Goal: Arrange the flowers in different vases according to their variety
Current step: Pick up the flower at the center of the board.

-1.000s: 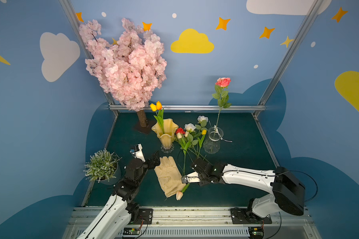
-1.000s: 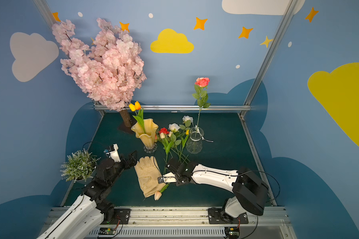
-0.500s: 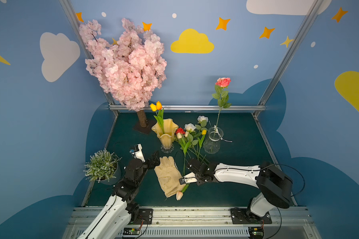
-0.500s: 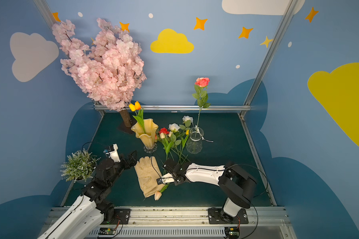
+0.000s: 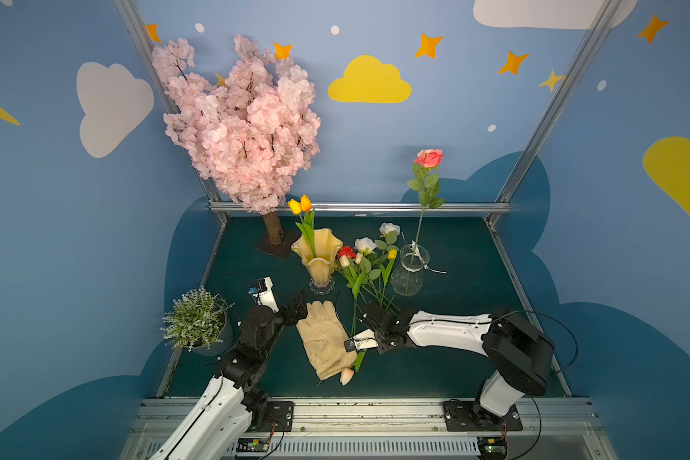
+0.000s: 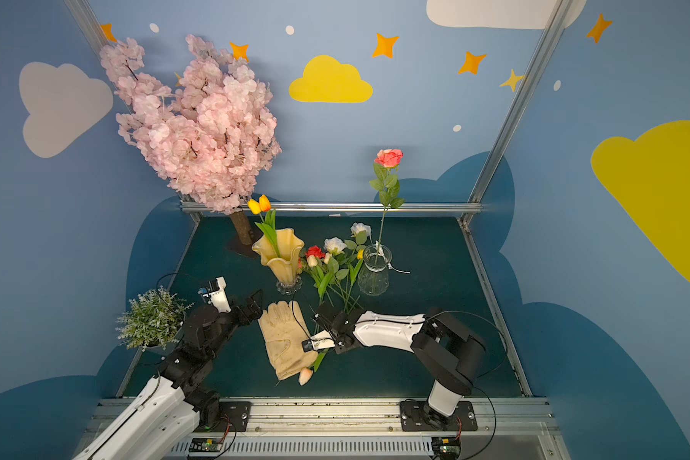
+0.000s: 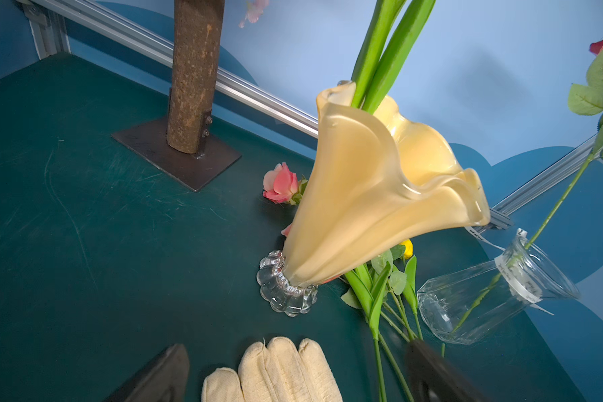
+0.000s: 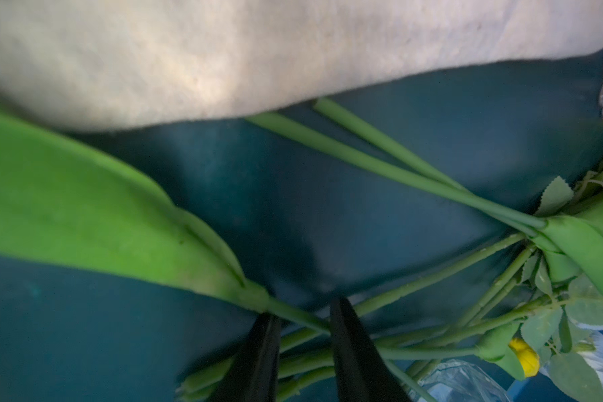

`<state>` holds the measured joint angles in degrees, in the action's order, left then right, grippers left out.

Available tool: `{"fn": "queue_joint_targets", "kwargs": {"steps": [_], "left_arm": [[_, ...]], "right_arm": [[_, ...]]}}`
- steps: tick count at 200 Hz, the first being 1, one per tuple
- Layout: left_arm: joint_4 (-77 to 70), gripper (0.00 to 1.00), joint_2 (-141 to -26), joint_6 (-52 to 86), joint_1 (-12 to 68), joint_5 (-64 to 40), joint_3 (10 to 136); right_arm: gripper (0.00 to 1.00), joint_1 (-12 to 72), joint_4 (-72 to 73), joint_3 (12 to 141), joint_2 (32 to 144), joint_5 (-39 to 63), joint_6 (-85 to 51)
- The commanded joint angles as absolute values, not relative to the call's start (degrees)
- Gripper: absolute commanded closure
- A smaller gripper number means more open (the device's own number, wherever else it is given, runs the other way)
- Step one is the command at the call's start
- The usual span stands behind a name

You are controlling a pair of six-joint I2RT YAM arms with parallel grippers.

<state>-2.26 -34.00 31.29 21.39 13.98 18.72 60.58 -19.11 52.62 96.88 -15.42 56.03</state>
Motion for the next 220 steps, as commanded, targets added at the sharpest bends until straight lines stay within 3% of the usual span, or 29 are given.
{"fn": "queue_joint_targets", "kwargs": {"steps": [1, 28, 60, 113, 183, 220], "left_arm": [[-2.5, 0.0, -33.5, 30.5, 21.3, 14.5, 19.4], [-2.5, 0.0, -33.3, 30.5, 21.3, 14.6, 19.5], [-2.3, 0.0, -33.1, 30.4, 21.3, 14.6, 19.5], [-1.8, 0.0, -32.0, 30.4, 21.3, 14.8, 19.3], [-0.3, 0.0, -27.4, 30.7, 21.3, 17.2, 18.2], [1.1, 0.0, -22.9, 31.7, 21.3, 19.9, 16.7]], "right_arm": [[0.65, 60.4, -19.2, 53.7, 96.6, -15.3, 56.4], [0.64, 60.3, -18.9, 53.5, 97.1, -15.4, 56.5], [0.73, 60.2, -18.9, 53.9, 98.3, -15.5, 56.4], [1.0, 60.6, -18.8, 55.6, 96.4, -15.4, 56.2], [1.0, 60.7, -18.7, 57.1, 83.2, -8.8, 50.1], [1.0, 60.1, -11.4, 56.4, 73.9, -7.4, 43.1]]}}
